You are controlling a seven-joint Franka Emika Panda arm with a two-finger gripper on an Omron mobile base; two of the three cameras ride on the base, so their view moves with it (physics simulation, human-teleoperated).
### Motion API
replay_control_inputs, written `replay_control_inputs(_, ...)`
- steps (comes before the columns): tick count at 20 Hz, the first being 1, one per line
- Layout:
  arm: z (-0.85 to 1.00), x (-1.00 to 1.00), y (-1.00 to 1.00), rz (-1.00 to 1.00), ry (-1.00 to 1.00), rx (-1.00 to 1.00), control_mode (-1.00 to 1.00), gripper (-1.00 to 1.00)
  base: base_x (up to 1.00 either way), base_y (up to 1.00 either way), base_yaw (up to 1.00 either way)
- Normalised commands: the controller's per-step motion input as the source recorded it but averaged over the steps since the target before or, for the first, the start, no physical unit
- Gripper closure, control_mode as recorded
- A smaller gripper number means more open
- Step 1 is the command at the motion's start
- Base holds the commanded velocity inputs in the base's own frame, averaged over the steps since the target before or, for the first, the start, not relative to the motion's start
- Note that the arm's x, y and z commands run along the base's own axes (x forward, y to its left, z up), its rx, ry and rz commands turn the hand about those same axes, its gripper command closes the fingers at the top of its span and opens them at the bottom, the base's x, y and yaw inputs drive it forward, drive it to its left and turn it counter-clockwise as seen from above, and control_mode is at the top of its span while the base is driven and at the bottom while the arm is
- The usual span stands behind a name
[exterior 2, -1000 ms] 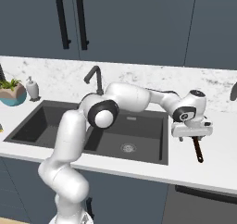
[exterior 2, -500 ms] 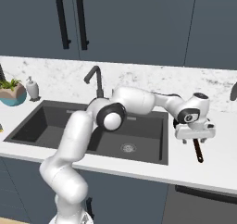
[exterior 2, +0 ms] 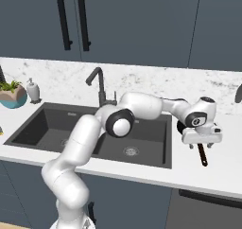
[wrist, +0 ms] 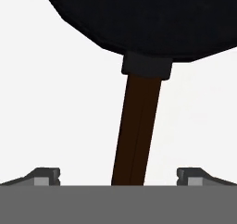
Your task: Pick the pan and sponge and place them into the sink. Then turn on the water.
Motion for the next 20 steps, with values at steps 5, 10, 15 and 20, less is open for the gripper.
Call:
replay_control_inputs(5, -0.21, 0.06, -0.02, 0.00, 0.00, 0.00, -1.00, -1.00, 0.00, 0.00, 0.00)
replay_control_inputs(10, -0.14, 0.02, -0.01, 0.00, 0.00, 0.01, -1.00, -1.00, 0.00, 0.00, 0.00)
replay_control_inputs(15, -0.02, 0.02, 0.00, 0.00, 0.00, 0.00, -1.00, 1.00, 0.00, 0.00, 0.00)
replay_control_inputs(20, 0.00, 0.00, 0.00, 0.00, 0.00, 0.00, -1.00, 1.00, 0.00, 0.00, 0.00)
